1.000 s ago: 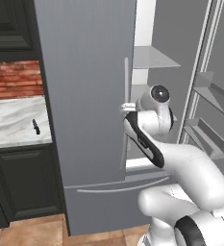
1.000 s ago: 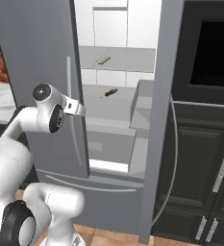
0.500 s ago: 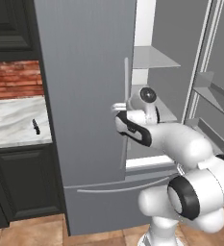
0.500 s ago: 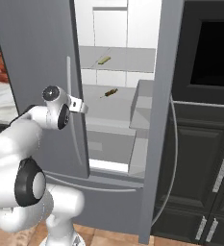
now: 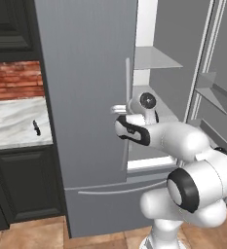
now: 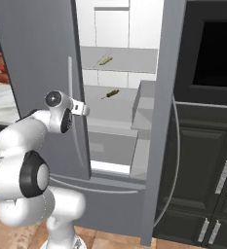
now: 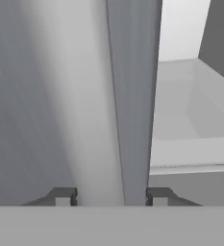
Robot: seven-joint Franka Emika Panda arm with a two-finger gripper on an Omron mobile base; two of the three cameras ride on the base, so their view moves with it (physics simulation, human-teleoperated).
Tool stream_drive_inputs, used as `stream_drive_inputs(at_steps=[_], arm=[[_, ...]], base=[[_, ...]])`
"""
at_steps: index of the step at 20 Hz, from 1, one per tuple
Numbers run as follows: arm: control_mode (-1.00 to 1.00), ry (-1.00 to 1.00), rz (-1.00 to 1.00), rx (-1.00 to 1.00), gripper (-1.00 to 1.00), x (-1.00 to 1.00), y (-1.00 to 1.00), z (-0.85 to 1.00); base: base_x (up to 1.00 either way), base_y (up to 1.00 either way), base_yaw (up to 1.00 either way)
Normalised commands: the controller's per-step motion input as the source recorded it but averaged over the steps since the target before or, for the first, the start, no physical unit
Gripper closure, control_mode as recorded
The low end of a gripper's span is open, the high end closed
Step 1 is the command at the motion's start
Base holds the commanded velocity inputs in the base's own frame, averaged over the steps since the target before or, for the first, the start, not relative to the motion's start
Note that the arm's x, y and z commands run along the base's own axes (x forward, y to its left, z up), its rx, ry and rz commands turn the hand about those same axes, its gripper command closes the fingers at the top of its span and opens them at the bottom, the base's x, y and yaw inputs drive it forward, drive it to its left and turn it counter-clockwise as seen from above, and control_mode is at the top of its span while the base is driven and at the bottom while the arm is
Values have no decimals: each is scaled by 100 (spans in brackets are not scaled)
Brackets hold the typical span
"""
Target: Retrieve the butter from the fridge and place it on a plate on the dining table. Then retrieve the butter knife by the fridge and place it near the plate.
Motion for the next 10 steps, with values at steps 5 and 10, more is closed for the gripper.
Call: stream_drive_inputs(at_steps=[5,10], arm=[[-100,2,13,1,100,-28,30,2],[-100,5,24,-1,100,-91,97,16]], base=[[0,0,0],[0,0,0]])
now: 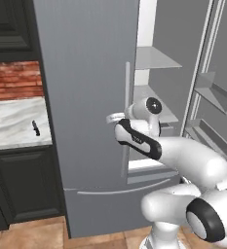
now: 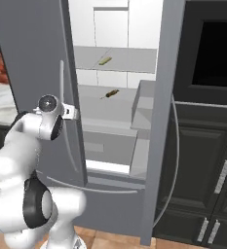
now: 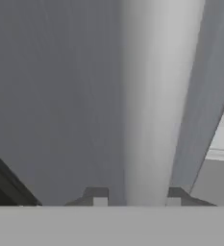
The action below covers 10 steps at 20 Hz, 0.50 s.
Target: Retrieve the butter from the fridge and place it on a plate on the dining table. Then retrieve the butter knife by the fridge and place it near the plate.
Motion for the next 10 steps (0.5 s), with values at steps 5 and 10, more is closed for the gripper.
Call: stream_drive_inputs(at_steps=[5,10], arm=[[-100,16,22,-10,100,-99,100,18],[-100,21,23,-14,-100,-100,100,7]], base=[[0,0,0],[0,0,0]])
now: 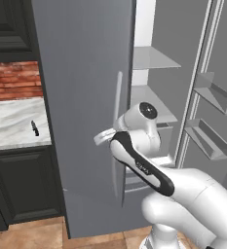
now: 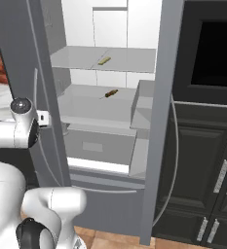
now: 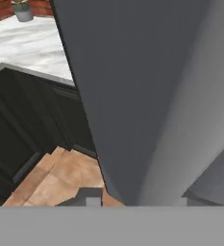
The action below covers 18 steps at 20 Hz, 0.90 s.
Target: Retrieve the butter from the fridge and place it on a plate on the dining table. Then retrieve the butter knife by the fridge and place it near the plate.
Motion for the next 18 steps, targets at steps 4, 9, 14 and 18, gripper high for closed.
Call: stream_drive_inputs(at_steps=[4,9,14,18], arm=[[-100,8,17,-4,-100,-100,99,24],[-100,1,2,0,-100,-100,-14,33],[-100,0,-1,8,-100,-89,-86,44],[-100,1,-2,15,-100,32,-100,83]], base=[[0,0,0],[0,0,0],[0,0,0],[0,0,0]])
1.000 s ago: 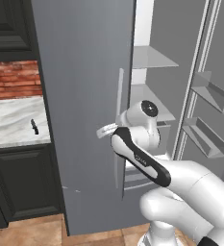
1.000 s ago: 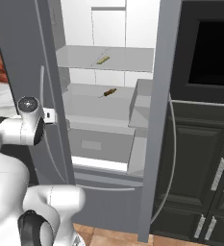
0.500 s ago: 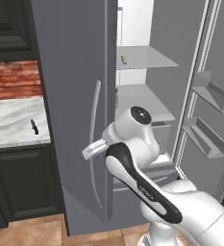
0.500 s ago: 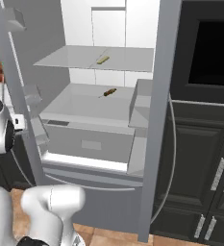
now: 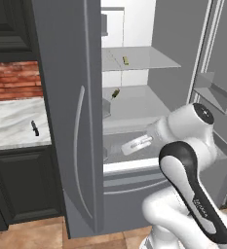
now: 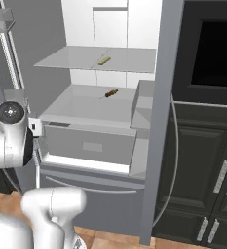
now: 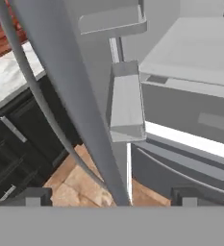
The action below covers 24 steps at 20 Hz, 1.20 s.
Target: Retrieve the butter from the fridge and place it on a plate on the dining table. Then retrieve the butter knife by the fridge and place it near the plate.
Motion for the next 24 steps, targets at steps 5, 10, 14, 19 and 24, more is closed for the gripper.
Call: stream_drive_inputs(at_steps=[5,10,14,19,24], arm=[[-100,13,-12,11,-100,100,-68,55],[-100,16,-21,1,-100,100,-6,3],[-100,12,-11,0,-100,100,23,-3],[-100,1,3,-6,-100,45,99,-6],[-100,-1,18,-11,-100,-36,100,-2]], base=[[0,0,0],[0,0,0],[0,0,0],[0,0,0],[0,0,0]])
